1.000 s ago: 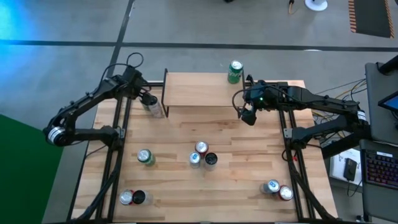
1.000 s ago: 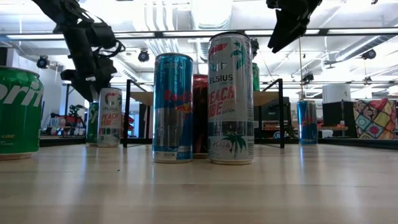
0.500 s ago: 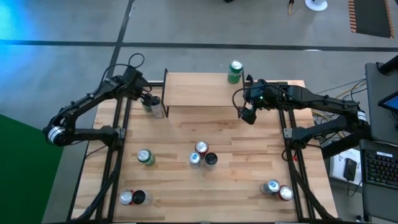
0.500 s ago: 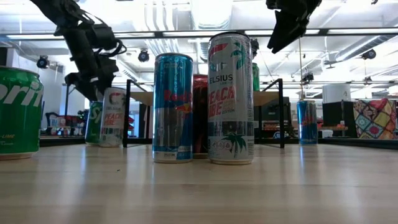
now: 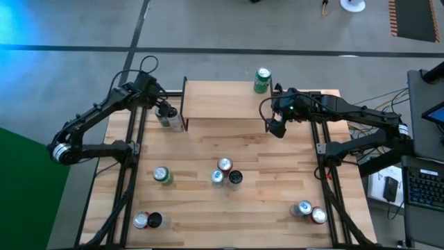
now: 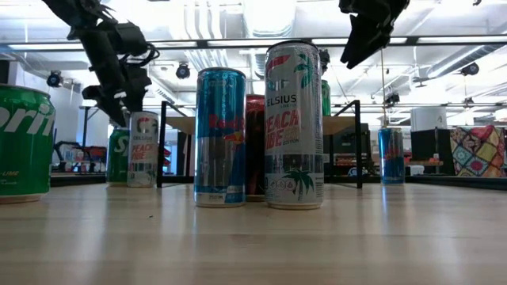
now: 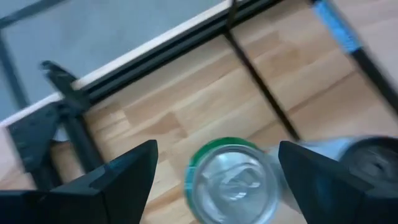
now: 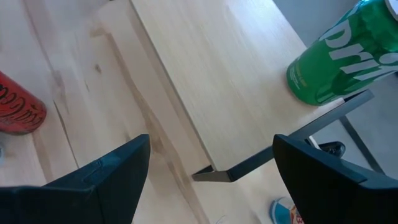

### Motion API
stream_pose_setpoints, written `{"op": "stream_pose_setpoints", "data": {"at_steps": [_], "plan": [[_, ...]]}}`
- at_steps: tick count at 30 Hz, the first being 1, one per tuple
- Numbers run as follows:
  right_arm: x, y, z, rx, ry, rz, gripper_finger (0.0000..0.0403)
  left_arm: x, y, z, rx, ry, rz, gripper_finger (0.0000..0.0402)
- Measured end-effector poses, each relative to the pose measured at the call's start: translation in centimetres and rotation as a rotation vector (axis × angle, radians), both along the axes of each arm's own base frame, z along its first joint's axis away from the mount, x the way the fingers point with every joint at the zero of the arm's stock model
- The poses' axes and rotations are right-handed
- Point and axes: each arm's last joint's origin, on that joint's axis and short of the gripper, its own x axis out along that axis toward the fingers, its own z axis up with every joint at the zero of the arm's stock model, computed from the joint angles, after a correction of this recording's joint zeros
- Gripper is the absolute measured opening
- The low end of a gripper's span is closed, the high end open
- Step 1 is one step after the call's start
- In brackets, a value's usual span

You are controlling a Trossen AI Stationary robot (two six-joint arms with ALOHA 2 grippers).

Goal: Place canned beverage on shelf
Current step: Put the top green soda can on the shelf on the shelf aligned with the other green soda can

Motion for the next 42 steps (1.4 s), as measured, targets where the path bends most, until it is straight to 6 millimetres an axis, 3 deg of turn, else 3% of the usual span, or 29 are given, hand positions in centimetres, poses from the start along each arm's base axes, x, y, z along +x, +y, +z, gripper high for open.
{"op": "stream_pose_setpoints", "data": {"at_steps": [3,15,33,38,42], "plan": [[0.0,0.0,0.0,0.013,-0.004,0.011,0.0326,0.0,-0.2,-0.2,-0.028,-0.029,-0.014,0.0328],[0.0,0.0,0.0,0.014,-0.006,0.013,0.0326,-0.8,-1.2,-4.1,-0.132,0.076,0.005,0.0377],[0.1,0.0,0.1,0.016,-0.024,0.006,0.0326,-0.2,-0.4,-4.9,-0.027,0.04,-0.051,0.0294],[0.1,0.0,0.1,0.026,-0.03,-0.007,0.0326,-0.4,-0.6,-3.9,-0.042,0.06,-0.063,0.0293],[0.2,0.0,0.1,0.032,-0.034,-0.015,0.0326,-0.3,-0.5,-0.5,0.006,0.044,-0.076,0.0294]]}}
